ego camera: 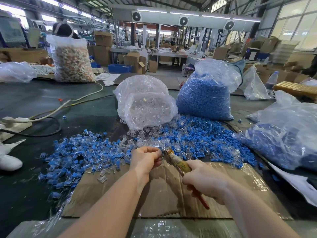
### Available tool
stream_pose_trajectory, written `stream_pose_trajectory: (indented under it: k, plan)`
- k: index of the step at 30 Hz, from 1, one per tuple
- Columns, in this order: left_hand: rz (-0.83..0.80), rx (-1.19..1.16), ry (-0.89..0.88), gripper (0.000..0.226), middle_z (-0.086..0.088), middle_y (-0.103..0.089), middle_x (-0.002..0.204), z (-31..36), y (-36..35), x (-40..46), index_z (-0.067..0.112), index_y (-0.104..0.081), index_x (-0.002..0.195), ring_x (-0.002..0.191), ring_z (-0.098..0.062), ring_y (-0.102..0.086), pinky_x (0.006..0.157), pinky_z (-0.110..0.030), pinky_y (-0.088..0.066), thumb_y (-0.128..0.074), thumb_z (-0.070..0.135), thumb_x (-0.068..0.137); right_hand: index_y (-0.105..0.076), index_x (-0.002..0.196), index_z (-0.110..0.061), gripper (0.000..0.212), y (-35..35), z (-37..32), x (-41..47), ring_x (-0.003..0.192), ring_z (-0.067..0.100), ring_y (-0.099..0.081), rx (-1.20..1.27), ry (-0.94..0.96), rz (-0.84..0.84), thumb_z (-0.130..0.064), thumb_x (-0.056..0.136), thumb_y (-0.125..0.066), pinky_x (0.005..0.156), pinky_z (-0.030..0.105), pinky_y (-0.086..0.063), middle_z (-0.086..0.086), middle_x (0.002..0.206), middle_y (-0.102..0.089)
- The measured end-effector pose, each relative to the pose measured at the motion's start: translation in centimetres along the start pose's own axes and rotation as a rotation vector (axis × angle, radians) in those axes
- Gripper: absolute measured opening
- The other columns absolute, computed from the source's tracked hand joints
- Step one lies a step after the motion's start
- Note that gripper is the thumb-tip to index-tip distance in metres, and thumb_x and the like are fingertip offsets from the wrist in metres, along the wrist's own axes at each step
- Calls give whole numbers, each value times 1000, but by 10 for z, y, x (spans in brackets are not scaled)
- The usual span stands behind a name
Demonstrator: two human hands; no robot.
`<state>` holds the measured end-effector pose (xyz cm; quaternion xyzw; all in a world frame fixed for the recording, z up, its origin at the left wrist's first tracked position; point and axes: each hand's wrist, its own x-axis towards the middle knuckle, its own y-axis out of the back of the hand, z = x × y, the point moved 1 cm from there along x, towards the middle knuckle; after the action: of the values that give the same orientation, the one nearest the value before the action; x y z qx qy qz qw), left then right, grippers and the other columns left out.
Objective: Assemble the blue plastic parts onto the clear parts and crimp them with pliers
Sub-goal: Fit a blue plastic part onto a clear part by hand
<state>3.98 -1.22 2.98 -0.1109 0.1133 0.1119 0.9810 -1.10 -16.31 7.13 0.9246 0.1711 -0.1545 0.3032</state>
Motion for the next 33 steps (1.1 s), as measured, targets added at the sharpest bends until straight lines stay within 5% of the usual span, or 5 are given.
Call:
stream_pose_trajectory:
  k: [4,9,14,22,33]
  plan:
    - [67,75,-46,8,-10,-62,72,-3,12,3,6,-63,81,62,-19,-59,57,-29,-54,-62,-2,85,-56,110,-14,33,-3,13,4,60,8,-52,37,3,85,-3,80,-57,48,16,-41,3,87,-57]
    - [258,862,-454,9,4,-66,88,4,43,12,19,-66,92,71,-7,-58,61,-19,-47,-58,17,91,-43,132,-26,53,-2,43,14,120,22,-39,-580,1,482,-40,84,-60,103,37,-36,4,128,-48]
    - [422,1241,-581,19,3,-63,98,7,76,23,26,-68,106,85,-15,-51,77,-32,-44,-53,25,94,-27,143,-31,72,-4,57,13,134,27,-26,-748,-31,531,-61,83,-52,109,38,-24,4,142,-34]
    - [486,1389,-562,25,4,-55,108,6,79,26,30,-62,116,100,-17,-42,86,-33,-35,-52,30,93,-34,139,-37,66,7,63,15,135,24,-27,-687,-47,500,-72,83,-32,109,43,-28,2,142,-37]
    - [106,1120,-702,23,9,-54,105,-34,15,12,21,-62,113,96,-2,-35,93,-16,-31,-53,26,92,-63,112,-18,22,40,51,63,104,20,-56,-578,36,690,-16,93,-51,89,33,-47,0,115,-62]
